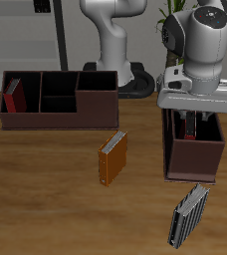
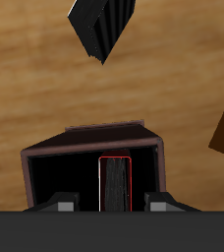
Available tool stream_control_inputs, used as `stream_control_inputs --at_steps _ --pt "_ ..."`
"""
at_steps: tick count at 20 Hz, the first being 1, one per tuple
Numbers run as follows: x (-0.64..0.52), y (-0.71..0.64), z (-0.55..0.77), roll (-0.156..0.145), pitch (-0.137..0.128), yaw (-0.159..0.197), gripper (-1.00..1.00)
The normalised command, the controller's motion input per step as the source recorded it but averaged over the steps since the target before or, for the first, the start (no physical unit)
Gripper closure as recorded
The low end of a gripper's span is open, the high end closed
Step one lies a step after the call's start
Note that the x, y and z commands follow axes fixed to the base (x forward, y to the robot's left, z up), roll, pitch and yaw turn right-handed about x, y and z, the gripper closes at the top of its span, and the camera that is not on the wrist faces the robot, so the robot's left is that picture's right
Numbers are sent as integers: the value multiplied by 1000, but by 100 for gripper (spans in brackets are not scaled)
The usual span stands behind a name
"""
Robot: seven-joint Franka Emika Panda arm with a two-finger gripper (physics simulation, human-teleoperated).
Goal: Place the left red book into the back desk caddy's left compartment and place the right red book into the left desk caddy's right compartment and place the orange book into the left desk caddy's back compartment
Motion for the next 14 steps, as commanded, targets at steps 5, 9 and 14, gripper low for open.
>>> stream_control_inputs --at_steps 5,9,14 --pt "-94 -46 112 7 1 -10 -100" --pt "-130 -112 292 17 -35 3 -100" --pt "-80 -541 494 -17 -50 2 -100"
